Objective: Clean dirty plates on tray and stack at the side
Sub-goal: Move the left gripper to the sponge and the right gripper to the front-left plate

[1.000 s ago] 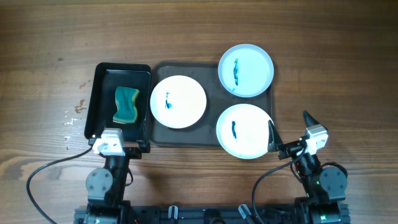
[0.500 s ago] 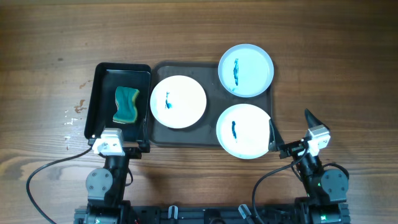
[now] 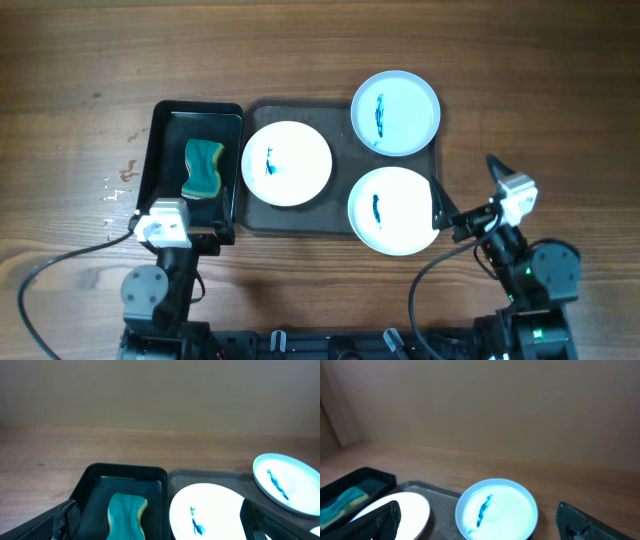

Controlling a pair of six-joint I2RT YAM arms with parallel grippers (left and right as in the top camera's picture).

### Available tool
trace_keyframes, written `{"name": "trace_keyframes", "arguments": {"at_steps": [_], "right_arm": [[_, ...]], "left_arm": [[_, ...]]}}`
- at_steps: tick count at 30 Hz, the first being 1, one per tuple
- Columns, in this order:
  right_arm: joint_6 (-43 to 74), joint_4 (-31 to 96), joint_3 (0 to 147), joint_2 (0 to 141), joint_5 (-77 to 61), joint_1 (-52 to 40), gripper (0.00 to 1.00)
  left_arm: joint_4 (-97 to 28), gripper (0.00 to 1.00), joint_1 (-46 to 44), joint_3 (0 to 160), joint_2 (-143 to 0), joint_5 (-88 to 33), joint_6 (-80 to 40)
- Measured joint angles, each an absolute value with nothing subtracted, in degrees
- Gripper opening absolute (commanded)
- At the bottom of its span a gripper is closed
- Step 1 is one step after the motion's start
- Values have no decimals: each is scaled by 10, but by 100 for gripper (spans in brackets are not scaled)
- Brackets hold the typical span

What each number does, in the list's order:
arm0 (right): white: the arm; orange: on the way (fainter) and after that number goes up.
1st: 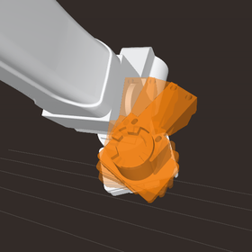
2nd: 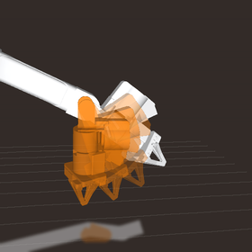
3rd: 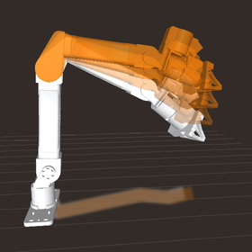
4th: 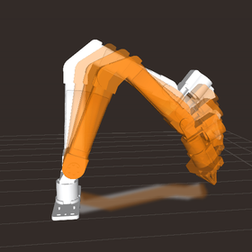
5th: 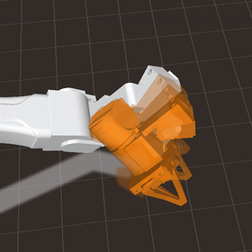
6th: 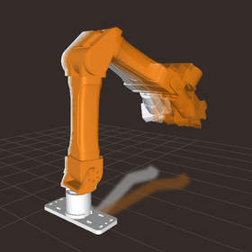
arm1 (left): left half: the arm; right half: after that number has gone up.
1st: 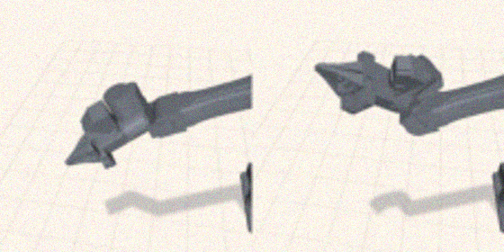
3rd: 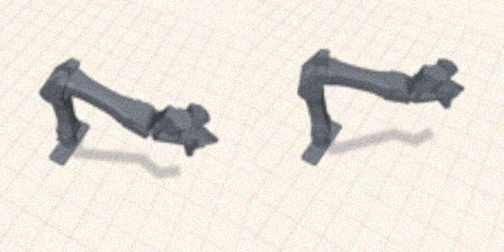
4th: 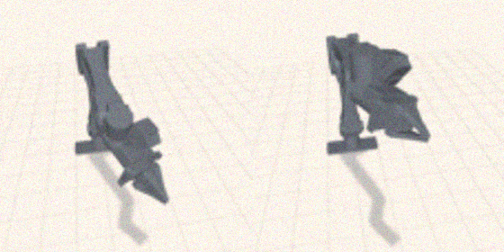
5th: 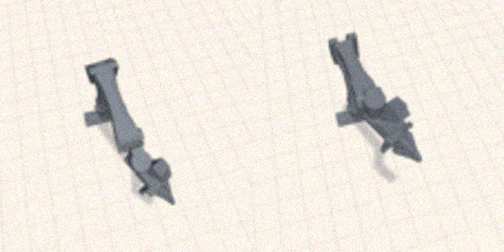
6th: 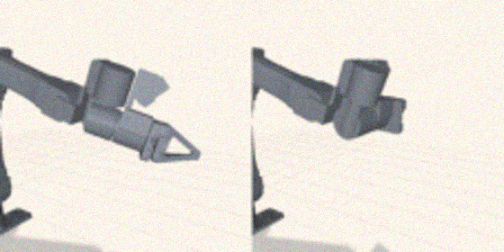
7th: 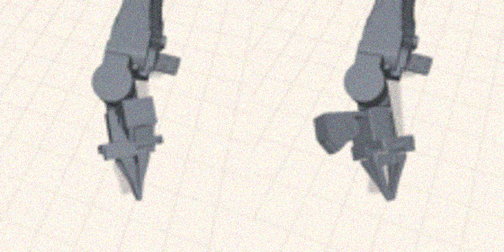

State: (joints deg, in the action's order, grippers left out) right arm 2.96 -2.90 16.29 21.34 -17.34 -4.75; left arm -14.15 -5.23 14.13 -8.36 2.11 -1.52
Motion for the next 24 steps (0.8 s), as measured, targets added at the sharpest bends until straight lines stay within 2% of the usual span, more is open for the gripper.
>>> {"name": "trace_keyframes", "arguments": {"at_steps": [8, 16, 20, 24], "right_arm": [[30, 69, 304, 384, -237, -48, 100], [32, 251, 482, 533, -282, -48, 100], [32, 348, 573, 597, -289, -48, 100], [31, 399, 618, 643, -292, -48, 100]], "left_arm": [[-253, 100, -52, 317, -248, 23, -23], [-430, 100, -52, 551, -479, 20, -29], [-557, 100, -52, 687, -625, 2, -45], [-598, 100, -52, 760, -731, -38, -53]]}}
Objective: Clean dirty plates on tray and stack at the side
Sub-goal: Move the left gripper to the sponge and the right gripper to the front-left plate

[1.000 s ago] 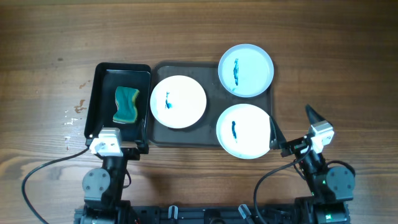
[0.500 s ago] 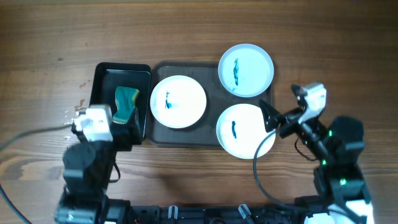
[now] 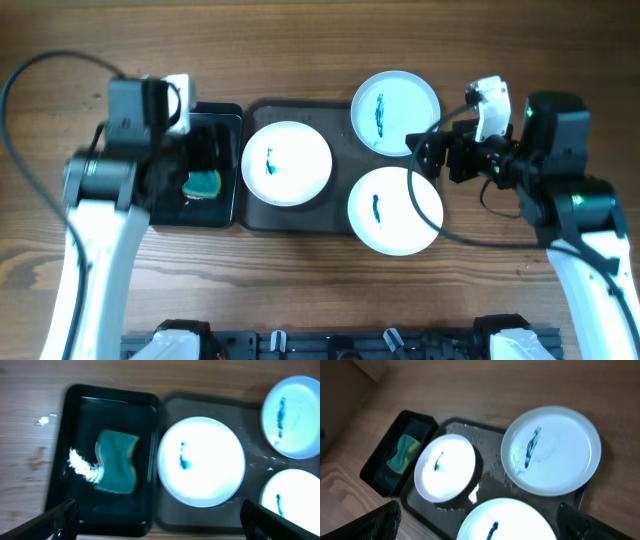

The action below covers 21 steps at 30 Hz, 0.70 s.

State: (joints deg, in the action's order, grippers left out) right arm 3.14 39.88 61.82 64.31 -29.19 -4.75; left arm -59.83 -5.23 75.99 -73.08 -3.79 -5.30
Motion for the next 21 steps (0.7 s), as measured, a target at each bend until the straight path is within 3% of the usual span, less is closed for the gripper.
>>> {"name": "trace_keyframes", "arguments": {"at_steps": [10, 21], "right_arm": [[61, 432, 621, 699, -317, -48, 99], [119, 437, 622, 732, -336, -53, 76]], "left_arm": [[-609, 100, -52, 770, -833, -122, -59], [-612, 100, -51, 771, -834, -132, -77]]}}
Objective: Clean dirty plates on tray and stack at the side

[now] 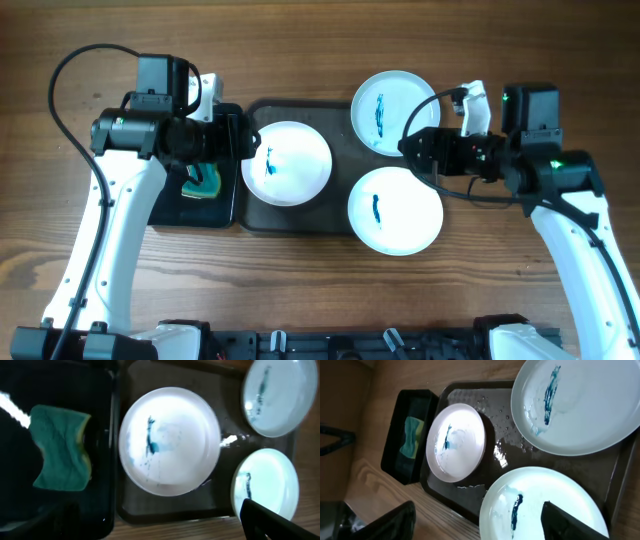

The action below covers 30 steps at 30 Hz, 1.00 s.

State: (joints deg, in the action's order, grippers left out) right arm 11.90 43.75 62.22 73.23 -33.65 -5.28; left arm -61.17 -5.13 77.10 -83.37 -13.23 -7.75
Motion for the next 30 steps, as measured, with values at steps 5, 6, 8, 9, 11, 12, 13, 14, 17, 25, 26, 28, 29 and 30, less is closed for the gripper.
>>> {"name": "trace_keyframes", "arguments": {"at_steps": [5, 6, 8, 9, 11, 12, 13, 14, 17, 25, 26, 28, 29, 30], "right_arm": [[152, 463, 658, 782, -305, -95, 73], [161, 467, 682, 804, -291, -115, 70], [175, 473, 716, 838, -269, -146, 63], [184, 475, 732, 855, -258, -161, 60], [201, 472, 754, 882, -239, -184, 54], [212, 464, 762, 898, -231, -196, 50], [223, 455, 765, 909, -223, -204, 46], [232, 448, 767, 921, -217, -211, 45], [269, 417, 769, 967, -201, -234, 40], [323, 352, 769, 1067, -185, -266, 34], [330, 345, 769, 1077, -182, -270, 33], [338, 340, 769, 1092, -176, -276, 33], [345, 338, 769, 1101, -171, -280, 32], [347, 337, 769, 1108, -168, -283, 31]], "left_arm": [[-666, 100, -25, 796, -834, -38, -143], [-671, 100, -17, 804, -834, -23, -156], [-672, 100, 2, 816, -834, -3, -179], [-672, 100, 11, 818, -834, 2, -188], [-674, 100, 26, 819, -834, 11, -200], [-675, 100, 33, 819, -834, 13, -206], [-676, 100, 38, 819, -834, 17, -208], [-677, 100, 44, 819, -835, 19, -211], [-677, 100, 50, 819, -840, 22, -218], [-677, 100, 54, 820, -896, 31, -218], [-676, 100, 54, 820, -902, 35, -219], [-674, 100, 54, 820, -909, 42, -220], [-674, 100, 54, 820, -912, 45, -220], [-672, 100, 54, 820, -913, 47, -220]]}}
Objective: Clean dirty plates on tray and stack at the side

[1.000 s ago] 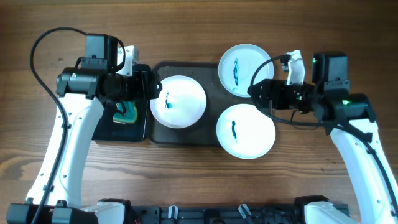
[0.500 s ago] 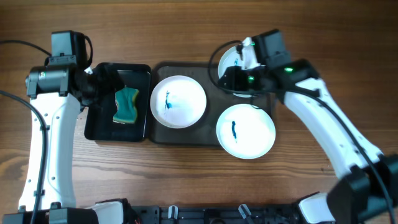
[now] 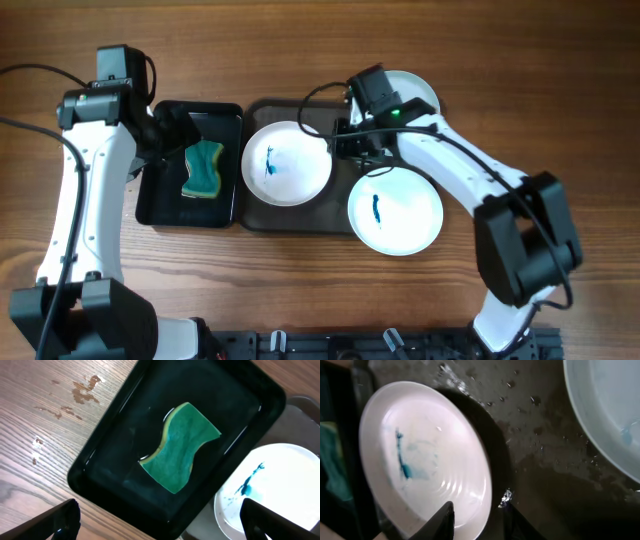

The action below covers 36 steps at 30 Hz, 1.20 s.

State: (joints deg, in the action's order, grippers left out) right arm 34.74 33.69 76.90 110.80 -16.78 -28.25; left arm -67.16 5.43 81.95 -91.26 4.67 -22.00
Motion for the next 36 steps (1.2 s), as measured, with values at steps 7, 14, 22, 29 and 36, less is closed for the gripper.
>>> {"name": "trace_keyframes", "arguments": {"at_steps": [7, 14, 22, 29, 36], "right_arm": [[366, 325, 769, 1148, -149, -302, 27], [375, 310, 769, 1164, -134, -314, 16], [386, 310, 771, 1178, -130, -314, 5], [386, 310, 771, 1178, -130, -314, 4], [385, 310, 771, 1178, -130, -314, 4]], "left_arm": [[-654, 100, 54, 820, -913, 49, -220], [-653, 100, 54, 820, -913, 49, -220], [-653, 92, 54, 820, -913, 49, -220], [-641, 78, 54, 818, -915, 50, -221], [-625, 73, 54, 811, -975, 43, -186]]}}
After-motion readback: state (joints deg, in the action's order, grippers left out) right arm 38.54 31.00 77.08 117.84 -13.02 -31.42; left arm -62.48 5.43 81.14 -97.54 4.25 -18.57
